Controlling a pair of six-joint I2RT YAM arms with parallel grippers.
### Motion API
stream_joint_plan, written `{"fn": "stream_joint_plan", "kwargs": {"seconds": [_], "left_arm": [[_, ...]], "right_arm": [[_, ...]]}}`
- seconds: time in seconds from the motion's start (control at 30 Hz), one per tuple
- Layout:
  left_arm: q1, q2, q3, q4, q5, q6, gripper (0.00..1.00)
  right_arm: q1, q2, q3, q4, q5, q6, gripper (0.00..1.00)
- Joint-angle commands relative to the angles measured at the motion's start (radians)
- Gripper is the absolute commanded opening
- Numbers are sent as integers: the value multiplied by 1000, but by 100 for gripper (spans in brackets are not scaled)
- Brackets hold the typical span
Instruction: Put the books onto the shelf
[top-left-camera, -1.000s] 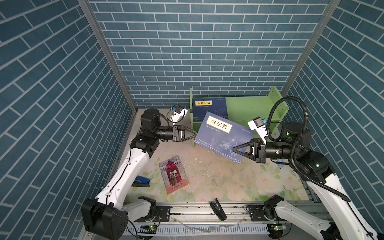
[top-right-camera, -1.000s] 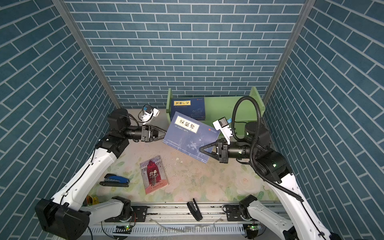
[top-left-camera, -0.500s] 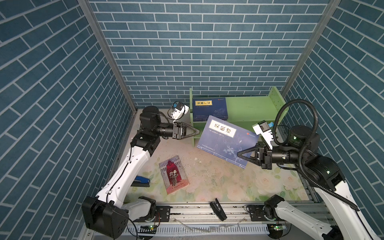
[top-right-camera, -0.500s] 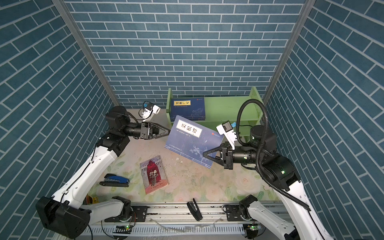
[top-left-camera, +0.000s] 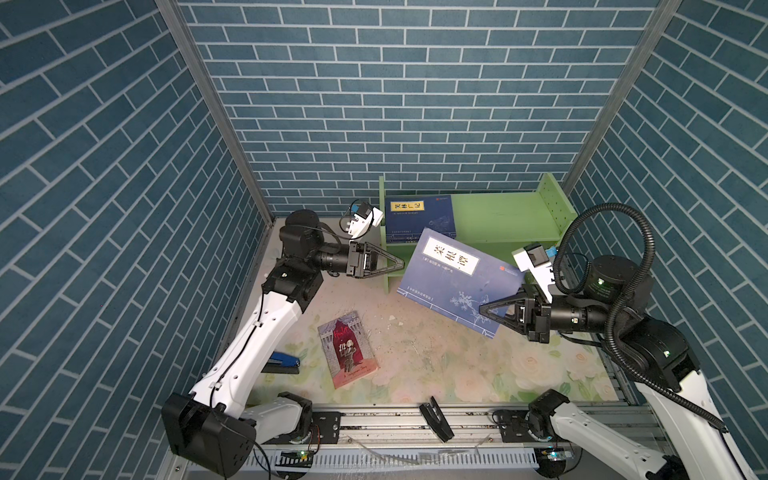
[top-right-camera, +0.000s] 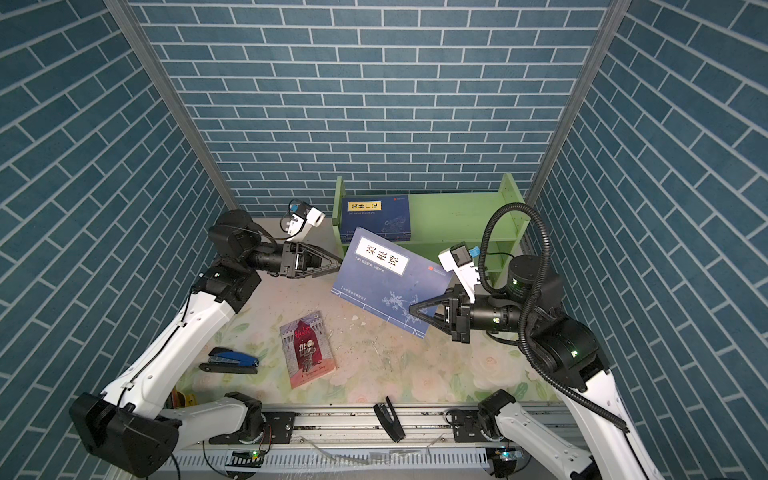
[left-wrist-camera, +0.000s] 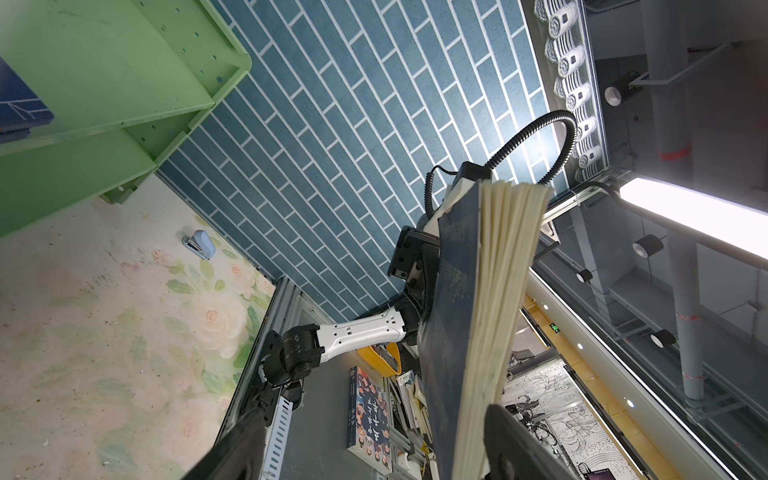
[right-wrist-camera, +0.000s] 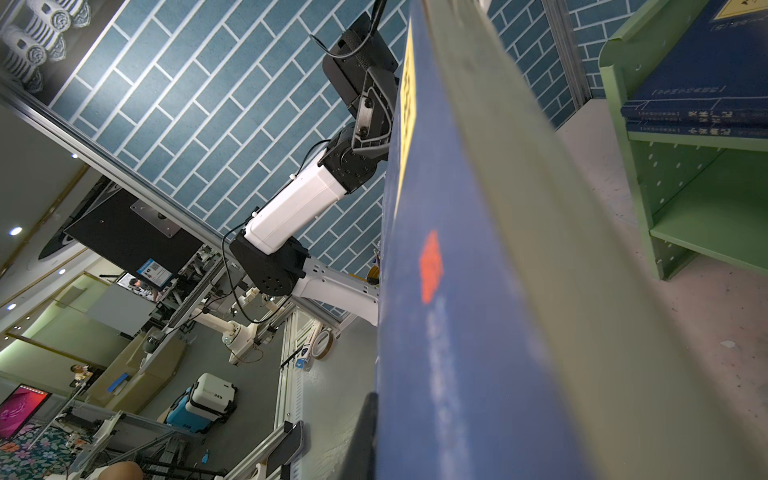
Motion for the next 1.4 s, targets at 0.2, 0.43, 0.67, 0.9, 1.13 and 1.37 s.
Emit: {"fn": "stream_joint_plan", "kwargs": {"seconds": [0.2, 0.43, 0.67, 0.9, 1.13, 1.37], "left_arm": [[-37, 25, 63, 61, 14, -35, 84], [-87, 69, 84, 69, 31, -37, 70], [-96, 86, 125, 82, 27, -41, 15], [-93, 79, 141, 96, -12, -14, 0], [-67, 91, 156, 87, -71, -3, 0], [-63, 88, 126, 94, -100, 4, 0]], "right_arm": [[1, 49, 7, 92, -41, -12, 0], [1, 111, 14, 117, -101, -4, 0], [1, 191, 64, 16, -106, -62, 13], [3, 136, -14, 119, 23, -2, 43], [-1, 43, -214, 483, -1, 208, 42], [-1, 24, -300, 645, 6, 297, 35]]}}
